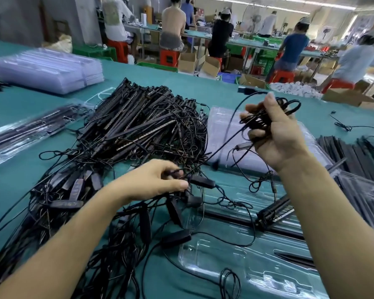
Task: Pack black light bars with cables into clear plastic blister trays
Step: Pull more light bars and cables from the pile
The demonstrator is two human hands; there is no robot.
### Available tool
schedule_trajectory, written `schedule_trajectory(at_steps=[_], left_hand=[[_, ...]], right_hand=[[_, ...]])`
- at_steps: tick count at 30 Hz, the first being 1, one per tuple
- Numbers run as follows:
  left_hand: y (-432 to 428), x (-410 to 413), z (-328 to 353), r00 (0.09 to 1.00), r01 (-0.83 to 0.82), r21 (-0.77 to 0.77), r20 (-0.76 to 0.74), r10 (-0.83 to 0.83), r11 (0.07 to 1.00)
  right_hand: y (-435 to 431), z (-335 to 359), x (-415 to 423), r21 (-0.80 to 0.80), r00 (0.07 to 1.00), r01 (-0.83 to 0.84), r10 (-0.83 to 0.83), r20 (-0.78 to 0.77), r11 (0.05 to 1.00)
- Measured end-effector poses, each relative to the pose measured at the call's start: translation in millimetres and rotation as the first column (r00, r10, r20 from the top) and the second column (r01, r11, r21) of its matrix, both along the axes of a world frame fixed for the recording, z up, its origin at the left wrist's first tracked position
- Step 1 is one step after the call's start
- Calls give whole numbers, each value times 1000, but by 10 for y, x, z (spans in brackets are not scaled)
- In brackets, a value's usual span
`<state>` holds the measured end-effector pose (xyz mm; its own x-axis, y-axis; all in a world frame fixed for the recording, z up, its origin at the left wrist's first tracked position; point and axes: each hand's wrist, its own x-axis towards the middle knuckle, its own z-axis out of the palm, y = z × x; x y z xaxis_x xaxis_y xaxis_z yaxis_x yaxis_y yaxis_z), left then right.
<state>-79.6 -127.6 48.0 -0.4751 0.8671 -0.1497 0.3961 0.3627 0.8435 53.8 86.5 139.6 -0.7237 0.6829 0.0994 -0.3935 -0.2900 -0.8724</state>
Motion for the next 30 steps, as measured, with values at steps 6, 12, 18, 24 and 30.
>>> schedule_trajectory(at_steps=[6,12,18,24,30], left_hand=[[-72,21,-94,976,-14,243,212,-39,970],[-28,85,-89,891,-264,326,442,101,908],[26,159,35,887,-290,342,447,117,894],[5,68,39,826,-382,211,514,230,900],[-112,-82,-29,812,-575,350,356,463,739]], right_hand=[[136,-44,102,-48,993,-101,104,60,994],[170,-158,196,195,888,-299,198,415,934],[-45,-213,246,492,732,-579,148,665,650],[-316,-197,172,684,816,-548,130,563,481],[-173,-96,200,626,967,-81,-91,238,776]])
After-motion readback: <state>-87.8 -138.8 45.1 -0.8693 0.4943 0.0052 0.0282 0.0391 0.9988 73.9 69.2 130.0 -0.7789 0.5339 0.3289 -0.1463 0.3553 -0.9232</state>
